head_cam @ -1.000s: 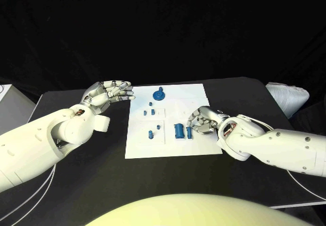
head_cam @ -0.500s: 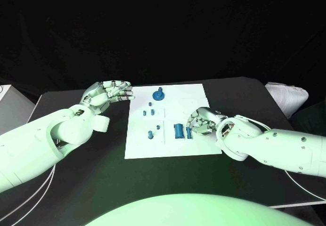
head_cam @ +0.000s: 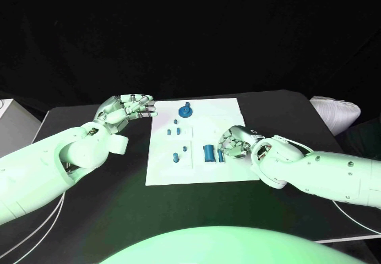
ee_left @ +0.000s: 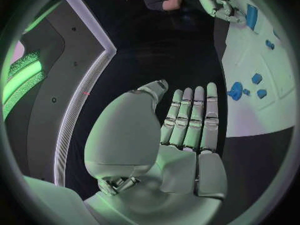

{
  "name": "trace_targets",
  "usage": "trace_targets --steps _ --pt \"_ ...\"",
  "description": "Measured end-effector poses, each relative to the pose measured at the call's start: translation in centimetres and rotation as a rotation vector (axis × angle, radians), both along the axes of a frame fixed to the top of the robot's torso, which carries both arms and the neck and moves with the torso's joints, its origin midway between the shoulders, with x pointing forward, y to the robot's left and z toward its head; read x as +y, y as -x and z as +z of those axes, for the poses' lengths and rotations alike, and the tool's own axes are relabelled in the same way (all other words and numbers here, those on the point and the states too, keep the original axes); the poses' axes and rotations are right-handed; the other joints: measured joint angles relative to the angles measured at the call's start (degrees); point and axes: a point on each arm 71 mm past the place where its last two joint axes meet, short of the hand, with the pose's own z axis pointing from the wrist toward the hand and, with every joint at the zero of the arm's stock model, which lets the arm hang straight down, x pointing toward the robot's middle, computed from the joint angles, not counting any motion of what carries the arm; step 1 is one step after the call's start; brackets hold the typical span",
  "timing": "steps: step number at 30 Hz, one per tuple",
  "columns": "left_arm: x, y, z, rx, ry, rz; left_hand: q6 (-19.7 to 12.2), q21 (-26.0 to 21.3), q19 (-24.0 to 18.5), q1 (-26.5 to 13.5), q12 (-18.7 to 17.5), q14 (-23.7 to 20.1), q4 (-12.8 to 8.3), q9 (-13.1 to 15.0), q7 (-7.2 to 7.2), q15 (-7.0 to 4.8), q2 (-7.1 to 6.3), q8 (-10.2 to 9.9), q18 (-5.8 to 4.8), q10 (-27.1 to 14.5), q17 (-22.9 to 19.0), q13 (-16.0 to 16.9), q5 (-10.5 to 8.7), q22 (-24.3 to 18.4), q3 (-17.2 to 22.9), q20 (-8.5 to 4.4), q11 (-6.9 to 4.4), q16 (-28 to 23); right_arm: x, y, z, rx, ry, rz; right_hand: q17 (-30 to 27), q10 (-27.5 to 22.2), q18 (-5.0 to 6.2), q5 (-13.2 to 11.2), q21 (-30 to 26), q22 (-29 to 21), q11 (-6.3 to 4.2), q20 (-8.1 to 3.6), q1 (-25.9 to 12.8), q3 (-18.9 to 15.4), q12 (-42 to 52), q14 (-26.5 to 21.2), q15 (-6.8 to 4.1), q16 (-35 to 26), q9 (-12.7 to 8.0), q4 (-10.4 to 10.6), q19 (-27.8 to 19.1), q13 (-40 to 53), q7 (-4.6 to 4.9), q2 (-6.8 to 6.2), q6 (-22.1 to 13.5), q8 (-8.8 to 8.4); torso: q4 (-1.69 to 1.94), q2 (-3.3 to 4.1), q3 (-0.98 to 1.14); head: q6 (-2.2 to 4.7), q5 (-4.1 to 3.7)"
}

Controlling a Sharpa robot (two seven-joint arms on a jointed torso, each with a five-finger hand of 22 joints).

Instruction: Assemble the parts on the task board

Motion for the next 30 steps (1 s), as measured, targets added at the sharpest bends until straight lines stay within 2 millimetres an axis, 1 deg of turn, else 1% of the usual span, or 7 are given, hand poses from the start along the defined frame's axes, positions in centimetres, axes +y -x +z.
trace_targets --steps 7,9,11,14,17,23,30 --pt "0.0 0.0 0.0 0.000 0.000 0.000 0.00 0.00 0.00 0.00 0.00 0.00 0.00 0.00 0.00 0.00 0.00 0.00 0.00 0.00 0.00 0.00 0.00 0.00 0.00 0.00 0.00 0.00 0.1 -0.1 0.0 -0.012 0.010 -0.005 0.00 0.05 0.00 -0.11 0.00 0.00 -0.35 0.00 0.00 -0.13 0.00 0.02 -0.16 0.00 0.08 -0.13 0.00 0.00 -0.07 0.00 0.06 0.40 -0.01 0.01 0.01 0.00 -0.04" --pt "0.0 0.0 0.0 0.000 0.000 0.000 0.00 0.00 0.00 0.00 0.00 -0.10 0.02 -0.01 0.00 0.10 0.00 0.00 0.00 0.00 0.02 0.00 0.00 -0.03 -0.02 0.00 0.00 0.00 0.1 -0.1 0.0 -0.016 0.011 -0.008 0.00 0.04 0.00 -0.16 -0.03 -0.01 -0.37 0.00 -0.49 -0.53 0.00 -0.12 -0.30 0.00 0.09 -0.23 0.00 0.00 -0.42 -0.49 0.41 0.50 -0.02 0.01 0.01 0.00 -0.08" --pt "0.0 0.0 0.0 0.000 0.000 0.000 0.00 0.00 0.00 0.00 0.00 -0.21 0.18 -0.07 0.00 0.21 0.00 0.00 0.00 0.00 0.09 0.00 0.00 -0.12 -0.18 0.00 0.00 0.00 0.1 -0.1 0.0 -0.021 0.012 -0.012 0.00 0.03 0.00 0.49 -0.24 -0.01 -0.79 0.00 -0.87 -0.86 0.00 0.06 -0.49 0.00 0.09 -0.05 0.00 0.00 -0.68 -0.87 0.65 1.11 -0.02 0.01 0.03 0.00 -0.09" --pt "0.0 0.0 0.0 0.000 0.000 -0.001 0.00 0.00 0.00 0.00 0.00 -0.21 0.18 -0.07 0.00 0.21 0.00 0.00 0.00 0.00 0.10 0.00 0.00 -0.12 -0.18 0.00 0.00 0.00 0.0 -0.1 0.0 -0.030 0.010 -0.018 0.00 -0.05 0.00 3.15 -0.24 -0.01 -0.87 -0.57 -1.51 -1.56 0.00 -0.13 -0.71 0.00 0.10 0.18 -0.07 0.00 -0.78 -1.51 0.75 1.33 -0.03 -0.01 0.05 0.00 -0.10" --pt "0.0 0.0 0.0 0.000 0.001 -0.001 0.00 0.00 0.00 0.00 0.00 -0.21 0.18 -0.07 0.00 0.21 0.00 0.00 0.00 0.00 0.10 0.00 0.00 -0.12 -0.18 0.00 0.00 0.00 -0.1 0.0 0.0 -0.044 0.002 -0.027 0.00 -0.05 0.00 3.54 -0.24 -0.01 -0.87 -0.57 -2.15 -2.10 0.00 -0.13 -0.71 0.00 0.21 0.56 -0.07 0.00 -0.87 -2.15 0.84 1.90 -0.05 -0.02 0.05 0.00 -0.09" --pt "0.0 -0.1 -0.1 0.001 0.000 0.002 0.00 0.00 0.00 0.00 0.00 -0.21 0.17 -0.07 0.00 0.21 0.00 0.00 0.00 0.00 0.10 0.00 0.00 -0.12 -0.17 0.00 0.00 0.00 -1.0 0.0 0.4 -0.097 -0.038 -0.069 0.00 -0.03 0.00 4.51 -0.50 -0.02 -0.84 -0.57 -2.65 -2.67 0.00 -0.13 -0.71 0.00 -1.38 1.15 -0.07 0.00 0.41 -2.65 -0.84 0.37 -0.05 -0.08 0.05 0.00 -0.07" --pt "0.2 -0.3 -0.3 0.004 -0.003 0.011 0.00 -0.24 0.00 0.00 0.00 -0.21 0.17 -0.07 0.00 0.21 0.00 0.00 0.00 0.00 0.09 0.00 0.00 -0.11 -0.17 0.00 0.00 0.00 -1.9 -0.6 2.0 -0.166 -0.142 -0.109 0.00 0.04 0.00 5.25 -1.44 0.03 -0.13 -0.55 -2.65 -2.59 0.00 -0.13 -0.28 0.00 -2.33 2.03 -0.08 0.00 1.11 -2.64 -1.73 -0.49 -0.08 -0.19 0.05 0.00 -0.06"
